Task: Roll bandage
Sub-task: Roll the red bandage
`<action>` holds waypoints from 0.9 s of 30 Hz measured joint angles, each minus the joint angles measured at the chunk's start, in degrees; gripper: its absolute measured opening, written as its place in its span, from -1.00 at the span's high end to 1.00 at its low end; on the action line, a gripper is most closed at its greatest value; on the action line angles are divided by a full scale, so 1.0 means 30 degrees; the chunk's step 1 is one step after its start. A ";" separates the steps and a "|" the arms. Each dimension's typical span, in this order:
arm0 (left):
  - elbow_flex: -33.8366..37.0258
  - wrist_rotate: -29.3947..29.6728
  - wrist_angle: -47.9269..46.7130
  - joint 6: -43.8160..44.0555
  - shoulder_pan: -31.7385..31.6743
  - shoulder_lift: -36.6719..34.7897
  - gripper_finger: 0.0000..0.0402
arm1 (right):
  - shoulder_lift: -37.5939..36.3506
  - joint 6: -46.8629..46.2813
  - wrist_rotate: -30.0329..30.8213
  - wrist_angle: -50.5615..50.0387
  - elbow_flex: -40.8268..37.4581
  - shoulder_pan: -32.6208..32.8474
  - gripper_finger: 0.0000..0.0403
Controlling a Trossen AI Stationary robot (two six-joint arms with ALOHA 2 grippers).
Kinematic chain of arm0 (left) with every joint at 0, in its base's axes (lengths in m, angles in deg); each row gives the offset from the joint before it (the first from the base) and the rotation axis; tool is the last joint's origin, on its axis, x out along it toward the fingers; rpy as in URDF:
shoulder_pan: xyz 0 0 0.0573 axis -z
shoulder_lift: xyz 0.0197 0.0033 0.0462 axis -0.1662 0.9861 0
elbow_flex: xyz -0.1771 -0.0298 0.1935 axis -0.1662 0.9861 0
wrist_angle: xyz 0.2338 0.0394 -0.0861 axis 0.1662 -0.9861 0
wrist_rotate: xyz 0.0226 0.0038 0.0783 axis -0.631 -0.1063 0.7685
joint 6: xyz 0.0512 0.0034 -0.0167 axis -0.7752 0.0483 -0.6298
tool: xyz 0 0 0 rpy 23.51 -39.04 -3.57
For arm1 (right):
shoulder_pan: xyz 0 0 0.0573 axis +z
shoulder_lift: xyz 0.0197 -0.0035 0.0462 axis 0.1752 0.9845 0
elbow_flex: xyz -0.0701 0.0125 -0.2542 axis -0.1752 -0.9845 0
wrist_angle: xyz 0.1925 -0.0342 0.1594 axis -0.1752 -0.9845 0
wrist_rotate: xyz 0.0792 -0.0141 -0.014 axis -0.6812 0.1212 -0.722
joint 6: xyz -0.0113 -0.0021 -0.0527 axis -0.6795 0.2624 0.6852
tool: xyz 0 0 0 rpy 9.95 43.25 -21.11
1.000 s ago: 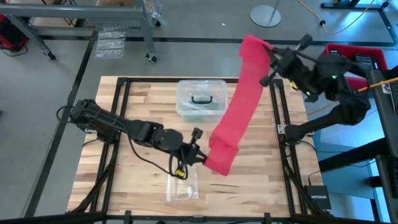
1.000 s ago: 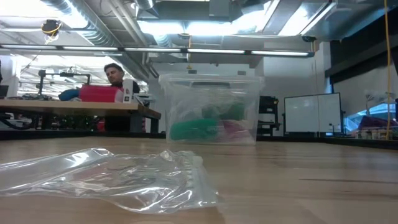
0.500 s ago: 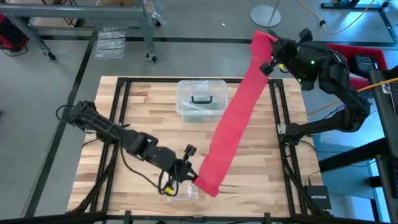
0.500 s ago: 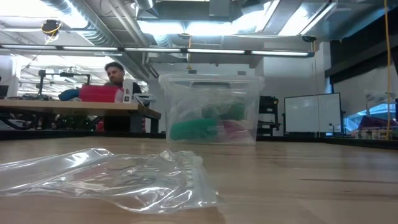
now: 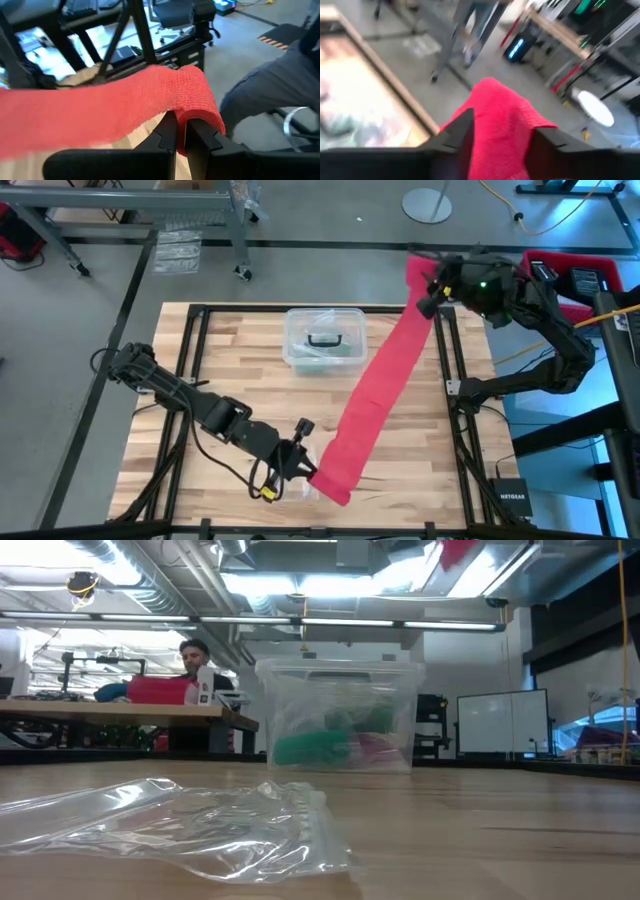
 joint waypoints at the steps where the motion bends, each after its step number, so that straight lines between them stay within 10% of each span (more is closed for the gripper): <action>1: 0.0000 -0.0128 -0.0142 0.0248 -0.0033 -0.0034 0.94 | 0.0007 -0.0225 -0.0157 -0.0579 0.0000 0.0000 0.11; 8: 0.0000 -0.0300 -0.0638 0.1387 -0.0376 -0.0239 0.94 | -0.0022 -0.2467 -0.0508 -0.2546 0.0000 0.0007 -0.38; 11: 0.0000 -0.0284 -0.1216 0.1697 -0.0485 -0.0239 0.94 | 0.0024 -0.5989 -0.3778 -0.2978 0.0000 0.0000 -0.49; 18: 0.0000 -0.0300 -0.1481 0.1727 -0.0577 -0.0239 0.94 | 0.0220 -1.1316 -1.0348 -0.3124 0.0007 0.0007 -0.56; 27: 0.0000 -0.0264 -0.1520 0.1639 -0.0711 -0.0239 0.94 | 0.0420 -1.2555 -1.3372 -0.5049 0.0000 0.0435 -0.56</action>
